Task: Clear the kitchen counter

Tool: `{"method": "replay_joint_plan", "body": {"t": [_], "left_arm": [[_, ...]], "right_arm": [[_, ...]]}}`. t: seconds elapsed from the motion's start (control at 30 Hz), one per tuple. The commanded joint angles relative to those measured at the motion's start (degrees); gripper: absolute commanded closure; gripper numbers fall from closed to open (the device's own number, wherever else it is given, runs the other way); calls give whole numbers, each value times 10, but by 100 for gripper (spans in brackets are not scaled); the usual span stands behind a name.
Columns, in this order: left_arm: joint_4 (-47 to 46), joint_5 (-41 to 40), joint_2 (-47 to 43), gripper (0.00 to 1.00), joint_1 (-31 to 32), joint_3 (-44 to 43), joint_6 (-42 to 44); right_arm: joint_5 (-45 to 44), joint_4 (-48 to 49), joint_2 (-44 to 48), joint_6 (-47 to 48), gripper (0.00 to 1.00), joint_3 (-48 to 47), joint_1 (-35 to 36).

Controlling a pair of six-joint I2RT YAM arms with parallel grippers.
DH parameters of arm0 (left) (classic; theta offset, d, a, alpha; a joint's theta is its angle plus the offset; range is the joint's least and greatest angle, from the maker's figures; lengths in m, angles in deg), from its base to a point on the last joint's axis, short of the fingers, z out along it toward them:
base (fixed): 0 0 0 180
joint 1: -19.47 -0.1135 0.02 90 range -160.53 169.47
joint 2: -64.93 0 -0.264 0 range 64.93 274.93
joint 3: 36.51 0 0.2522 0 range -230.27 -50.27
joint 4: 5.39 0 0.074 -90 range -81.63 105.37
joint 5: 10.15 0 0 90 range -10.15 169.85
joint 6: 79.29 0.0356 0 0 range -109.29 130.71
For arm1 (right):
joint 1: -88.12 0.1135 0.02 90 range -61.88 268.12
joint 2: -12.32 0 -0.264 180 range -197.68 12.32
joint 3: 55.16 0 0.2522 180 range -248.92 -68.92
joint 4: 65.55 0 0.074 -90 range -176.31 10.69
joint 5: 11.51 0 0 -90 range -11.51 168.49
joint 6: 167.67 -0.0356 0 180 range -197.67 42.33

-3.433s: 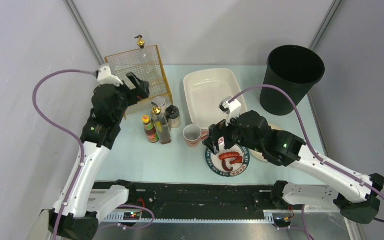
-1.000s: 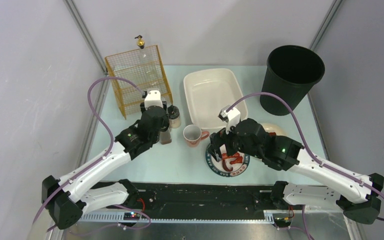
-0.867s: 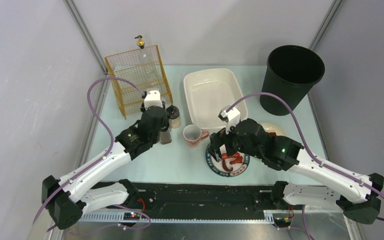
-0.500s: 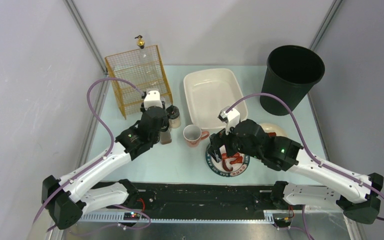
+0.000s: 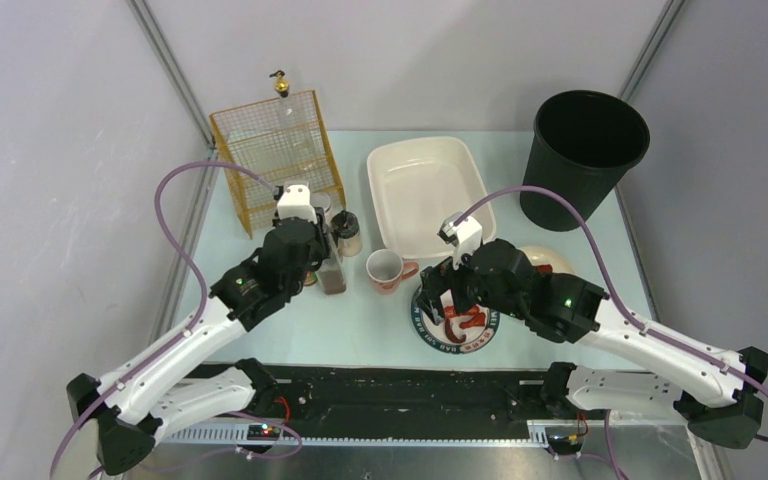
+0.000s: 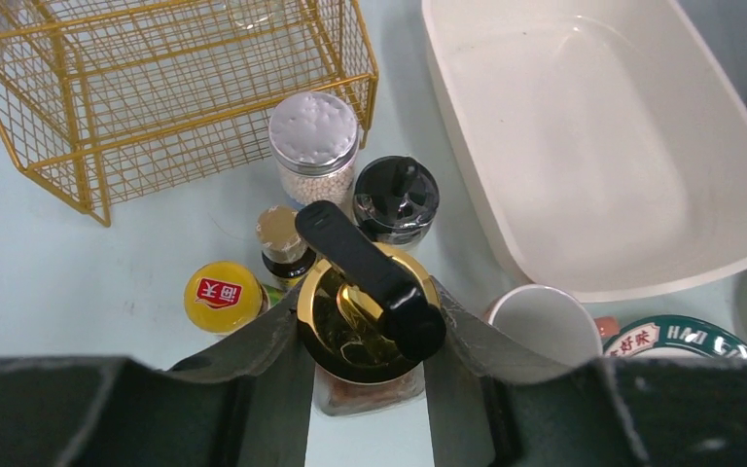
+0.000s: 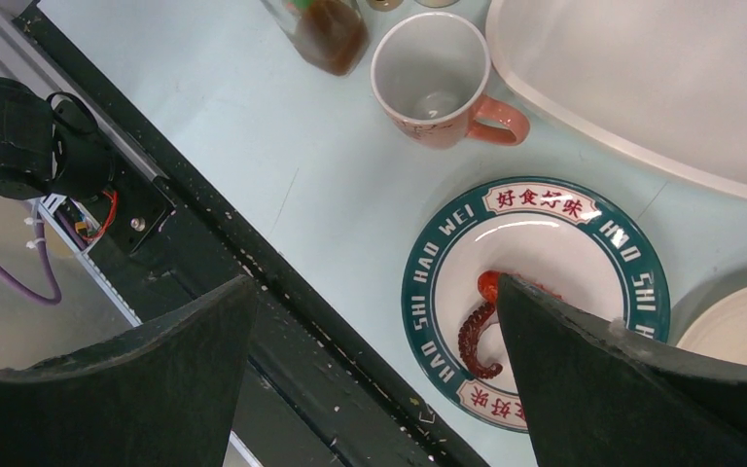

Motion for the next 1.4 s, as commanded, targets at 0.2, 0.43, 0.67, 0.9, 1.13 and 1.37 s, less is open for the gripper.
{"method": "replay_joint_plan", "body": {"t": [0.2,0.43,0.67,0.9,1.13,1.37], "left_arm": [[-14,54,-32,100,3,-84,13],[-6,78,-21,100,3,-150,30],[-2,96,18,100,3,-234,53],[-1,70,75,100,2,-339,81],[2,56,133,100,-28,-420,104],[1,86,175,100,-96,-476,95]], "right_arm": [[-12,22,14,6,3,-1,4],[-10,26,18,9,3,-1,3],[-12,26,37,14,3,-1,3],[-12,25,48,18,3,-1,3],[-9,31,60,26,2,-1,2],[-8,32,65,36,2,-1,-2]]}}
